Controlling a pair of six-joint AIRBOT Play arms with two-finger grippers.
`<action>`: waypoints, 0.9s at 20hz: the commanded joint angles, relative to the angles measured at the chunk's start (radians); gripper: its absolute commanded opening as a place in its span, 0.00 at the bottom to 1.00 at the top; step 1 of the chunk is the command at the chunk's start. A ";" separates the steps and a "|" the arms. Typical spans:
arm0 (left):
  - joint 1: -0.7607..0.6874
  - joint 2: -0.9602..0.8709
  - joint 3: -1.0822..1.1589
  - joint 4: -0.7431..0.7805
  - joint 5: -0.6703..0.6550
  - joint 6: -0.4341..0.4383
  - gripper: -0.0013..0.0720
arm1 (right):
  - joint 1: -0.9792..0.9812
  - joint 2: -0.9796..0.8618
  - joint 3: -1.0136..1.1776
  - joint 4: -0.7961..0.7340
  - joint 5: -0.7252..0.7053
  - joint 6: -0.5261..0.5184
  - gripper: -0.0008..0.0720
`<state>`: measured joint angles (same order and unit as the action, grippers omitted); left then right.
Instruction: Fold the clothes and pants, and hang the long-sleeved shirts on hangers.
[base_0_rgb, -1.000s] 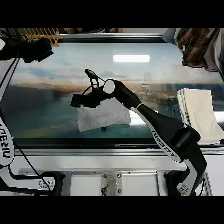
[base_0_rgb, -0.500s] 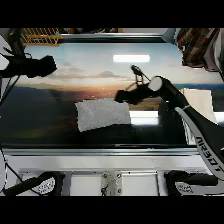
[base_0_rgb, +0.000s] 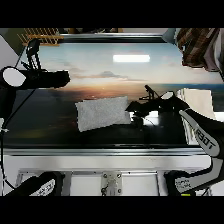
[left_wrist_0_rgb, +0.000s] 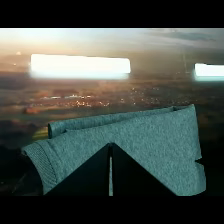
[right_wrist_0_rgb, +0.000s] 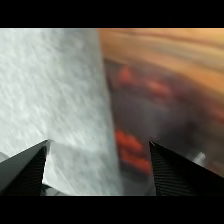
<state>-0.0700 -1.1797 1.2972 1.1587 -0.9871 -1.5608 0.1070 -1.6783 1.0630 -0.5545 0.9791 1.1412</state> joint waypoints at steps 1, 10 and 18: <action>-0.009 0.005 -0.010 -0.002 0.006 0.001 0.03 | 0.063 -0.110 0.063 0.175 0.007 -0.106 0.99; -0.009 0.005 -0.010 -0.003 -0.008 0.000 0.03 | 0.170 -0.142 0.135 0.260 0.008 -0.282 0.04; -0.009 0.005 -0.011 -0.010 -0.016 0.001 0.03 | -0.259 0.097 0.397 -0.368 0.016 0.189 0.04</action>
<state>-0.0788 -1.1748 1.2877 1.1553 -0.9981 -1.5600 0.0212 -1.6619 1.3670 -0.6628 0.9993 1.1229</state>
